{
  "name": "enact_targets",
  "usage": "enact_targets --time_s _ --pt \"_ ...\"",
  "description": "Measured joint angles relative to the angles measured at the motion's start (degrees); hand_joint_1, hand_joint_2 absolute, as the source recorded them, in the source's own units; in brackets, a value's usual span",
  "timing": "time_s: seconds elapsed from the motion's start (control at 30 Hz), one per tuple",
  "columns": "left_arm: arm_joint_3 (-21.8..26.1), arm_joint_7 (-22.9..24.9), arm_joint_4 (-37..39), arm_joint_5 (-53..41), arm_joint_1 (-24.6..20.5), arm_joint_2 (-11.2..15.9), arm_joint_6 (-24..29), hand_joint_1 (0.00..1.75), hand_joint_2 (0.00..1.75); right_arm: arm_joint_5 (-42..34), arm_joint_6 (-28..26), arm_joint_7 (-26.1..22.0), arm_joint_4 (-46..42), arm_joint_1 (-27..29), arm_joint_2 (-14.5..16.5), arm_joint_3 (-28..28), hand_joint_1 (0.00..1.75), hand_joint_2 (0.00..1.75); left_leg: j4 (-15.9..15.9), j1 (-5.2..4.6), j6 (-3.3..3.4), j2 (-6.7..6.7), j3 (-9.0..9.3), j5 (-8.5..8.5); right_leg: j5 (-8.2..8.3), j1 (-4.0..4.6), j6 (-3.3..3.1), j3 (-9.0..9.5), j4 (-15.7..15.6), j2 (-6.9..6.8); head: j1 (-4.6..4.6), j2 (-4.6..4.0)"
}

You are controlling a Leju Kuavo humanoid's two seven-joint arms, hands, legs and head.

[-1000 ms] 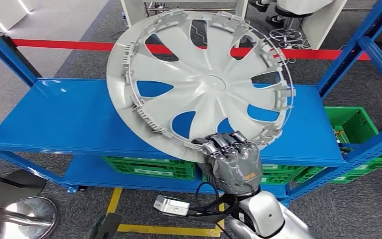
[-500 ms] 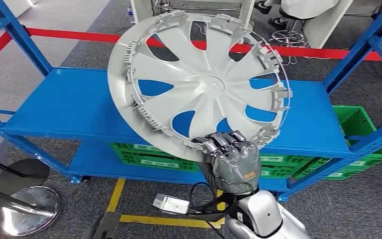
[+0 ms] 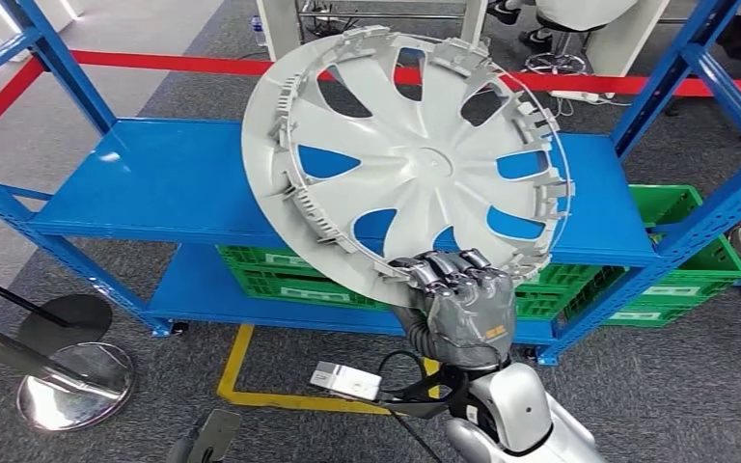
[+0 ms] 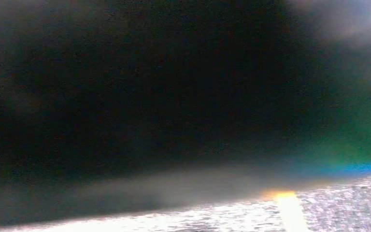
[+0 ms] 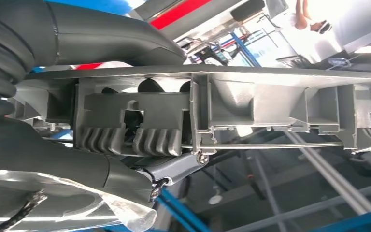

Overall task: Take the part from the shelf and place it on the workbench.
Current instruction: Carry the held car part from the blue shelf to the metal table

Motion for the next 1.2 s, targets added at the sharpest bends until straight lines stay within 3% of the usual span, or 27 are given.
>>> enact_targets --time_s 0.07,0.1,0.13,0.17,0.23,0.3,0.37,0.43,0.47,0.5,0.57,0.6,0.63,0.67,0.7,0.73,0.77,0.83,0.9,0.97,1.0,1.07,1.13,1.17,1.2 --pt "0.0 0.1 0.0 -0.2 0.0 0.1 -0.1 0.0 0.0 -0.1 0.0 -0.1 0.3 -0.1 0.3 -0.2 1.75 1.75 7.4 0.54 -0.81 0.01 -1.62 -6.22 1.69 -0.02 -0.22 -1.66 0.1 -0.12 -0.13 0.01" --pt "0.0 0.2 0.0 -0.3 -0.1 0.2 -0.2 0.0 0.0 -0.1 0.0 -0.1 0.4 -0.1 0.4 -0.3 1.75 1.75 11.1 0.81 -1.17 0.01 -2.03 -7.95 2.47 -0.02 -0.12 -2.67 0.3 -0.17 -0.15 0.01" --pt "0.0 0.2 0.0 -0.4 -0.1 0.4 -0.4 0.0 0.0 -0.2 0.0 -0.1 0.6 -0.2 0.5 -0.3 1.75 1.75 13.3 1.04 -1.46 0.02 -1.82 -8.23 3.14 -0.04 0.02 -3.69 0.5 -0.22 -0.13 0.01" --pt "0.0 0.2 0.0 -0.6 -0.1 0.5 -0.6 0.0 0.0 -0.2 0.0 0.0 0.9 -0.3 0.6 -0.4 1.75 1.75 13.4 1.26 -1.7 0.03 -0.68 -7.25 3.68 -0.09 0.2 -4.72 0.8 -0.26 -0.14 0.01" --pt "0.0 0.2 0.0 -0.8 -0.2 0.9 -1.0 0.0 0.0 -0.3 0.0 0.1 1.3 -0.7 0.9 -0.5 1.75 1.75 8.1 1.74 -2.1 0.03 4.35 -4.86 4.62 -0.24 0.75 -6.74 1.7 -0.28 -0.14 0.01" --pt "-0.1 0.2 0.0 -1.0 -0.4 1.2 -1.2 0.0 0.0 -0.4 0.0 0.3 1.6 -1.1 1.3 -0.8 1.75 1.75 0.4 1.81 -1.97 -0.12 9.79 -5.29 5.44 -0.21 1.48 -8.21 2.6 -0.24 -0.08 0.0" --pt "-0.1 0.2 0.0 -1.0 -0.6 1.3 -1.3 0.0 0.0 -0.5 0.0 0.4 1.9 -1.4 1.5 -1.0 1.75 1.75 -2.9 1.47 -1.08 -0.35 11.33 -6.34 6.38 -0.21 2.16 -8.88 2.8 -0.24 0.11 0.01" --pt "-0.1 0.2 0.1 -1.1 -0.5 1.5 -1.3 0.0 0.0 -0.6 0.0 0.4 2.3 -1.6 1.6 -1.1 1.75 1.75 -3.1 1.24 0.17 -0.27 10.47 -5.44 7.06 -0.52 2.8 -9.29 2.6 -0.15 0.22 0.01" --pt "-0.1 0.2 0.1 -1.1 -0.4 1.7 -1.3 0.0 0.0 -0.7 0.0 0.3 2.5 -1.6 1.6 -1.3 1.75 1.75 -3.2 1.15 0.8 -0.15 9.91 -4.8 6.1 -0.68 3.05 -9.75 3.2 -0.05 0.27 0.01" --pt "-0.1 0.3 0.1 -1.2 -0.4 1.7 -1.3 0.0 0.0 -0.8 0.0 0.3 2.7 -1.6 1.6 -1.4 1.75 1.75 -3.3 1.12 1.34 -0.03 9.2 -4.07 4.01 -0.77 3.26 -10.54 4.7 0.07 0.33 0.01" --pt "-0.1 0.3 0.1 -1.3 -0.5 1.9 -1.3 0.0 0.0 -0.9 0.0 0.3 2.9 -1.7 1.6 -1.6 1.75 1.75 -3.3 0.9 1.98 0.05 7.34 -2.57 -2.25 -0.77 3.39 -12.59 11.2 0.24 0.5 0.01" --pt "-0.1 0.3 0.1 -1.4 -0.5 1.9 -1.3 0.0 0.0 -1.0 0.0 0.3 3.0 -1.7 1.7 -1.7 1.75 1.75 -3.3 0.73 2.1 0.05 6.36 -1.86 -4.69 -0.71 3.37 -13.43 15.0 0.29 0.51 0.01" --pt "-0.1 0.3 0.1 -1.4 -0.4 1.9 -1.3 0.0 0.0 -1.0 0.0 0.3 3.2 -1.7 1.7 -1.7 1.75 1.75 -3.2 0.52 2.17 0.05 5.29 -1.09 -5.78 -0.61 3.23 -13.63 18.2 0.32 0.53 0.01" --pt "-0.1 0.3 0.1 -1.4 -0.4 2.0 -1.3 0.0 0.0 -1.0 0.0 0.2 3.3 -1.7 1.7 -1.7 1.75 1.75 -3.2 0.32 2.2 0.05 4.25 -0.33 -5.57 -0.49 3.02 -13.1 20.0 0.34 0.51 0.01" --pt "-0.1 0.3 0.1 -1.5 -0.4 2.0 -1.3 0.0 0.0 -1.0 0.0 0.2 3.4 -1.7 1.7 -1.7 1.75 1.75 -3.1 0.14 2.21 0.06 3.34 0.35 -4.24 -0.34 2.75 -11.67 19.9 0.35 0.5 0.01" --pt "-0.1 0.3 0.2 -1.5 -0.4 2.0 -1.3 0.0 0.0 -1.0 0.0 0.2 3.5 -1.7 1.7 -1.8 1.75 1.75 -3.1 -0.03 2.19 0.05 2.45 1.05 -2.38 -0.16 2.4 -9.14 17.8 0.36 0.49 0.01" --pt "-0.1 0.3 0.2 -1.5 -0.4 2.0 -1.3 0.0 0.0 -1.1 0.0 0.2 3.6 -1.7 1.7 -1.8 1.75 1.75 -3.0 -0.13 2.13 0.04 1.8 1.67 -1.24 0.04 2.04 -6.0 14.0 0.36 0.48 0.01" --pt "-0.1 0.3 0.2 -1.5 -0.4 2.0 -1.3 0.0 0.0 -1.1 0.0 0.2 3.7 -1.9 1.8 -2.0 1.75 1.75 -3.0 -0.29 1.79 0.02 0.88 2.88 -1.89 0.47 1.45 0.58 4.9 0.4 0.45 0.01" --pt "-0.1 0.3 0.2 -1.5 -0.3 2.0 -1.3 0.0 0.0 -1.1 -0.1 0.2 3.8 -1.9 1.9 -2.1 1.75 1.75 -3.2 -0.19 1.24 0.05 0.55 4.13 -3.37 0.84 1.21 3.1 0.1 0.48 0.45 0.01" --pt "-0.1 0.3 0.2 -1.5 -0.2 2.1 -1.3 0.0 0.0 -1.0 -0.1 0.2 4.0 -2.0 2.0 -2.2 1.75 1.75 -3.5 -0.08 0.58 0.02 0.34 4.68 -2.54 0.83 0.72 2.39 -0.4 0.39 0.51 0.01" --pt "-0.1 0.3 0.2 -1.5 -0.1 2.1 -1.3 0.0 0.0 -1.0 -0.1 0.1 4.1 -2.0 2.2 -2.3 1.75 1.75 -2.9 -0.03 0.21 0.0 0.01 3.48 -1.89 0.72 0.26 2.02 -0.5 0.28 0.5 0.01" --pt "-0.1 0.3 0.3 -1.5 -0.1 2.3 -1.3 0.0 0.0 -1.0 -0.1 0.1 4.2 -2.1 2.4 -2.3 1.75 1.75 1.9 0.26 -0.53 -0.01 -1.28 -1.81 -0.42 0.51 -0.48 1.07 -0.5 0.07 0.35 0.01" --pt "-0.1 0.3 0.3 -1.4 0.0 2.3 -1.3 0.0 0.0 -1.0 -0.1 0.1 4.4 -2.1 2.4 -2.3 1.75 1.75 9.7 0.59 -1.09 0.01 -2.68 -6.65 0.72 0.54 -0.64 -0.56 0.0 -0.03 0.16 0.01" --pt "-0.1 0.3 0.3 -1.4 0.0 2.3 -1.3 0.0 0.0 -1.0 -0.1 0.1 4.5 -2.1 2.4 -2.3 1.75 1.75 12.4 0.72 -1.29 0.01 -2.76 -7.37 1.15 0.54 -0.6 -1.5 0.4 -0.09 0.17 0.01" --pt "-0.1 0.3 0.3 -1.4 0.0 2.3 -1.3 0.0 0.0 -1.0 -0.1 0.1 4.6 -2.1 2.4 -2.3 1.75 1.75 13.3 0.83 -1.42 0.02 -2.03 -6.97 1.53 0.53 -0.54 -2.49 0.8 -0.11 0.14 0.01"
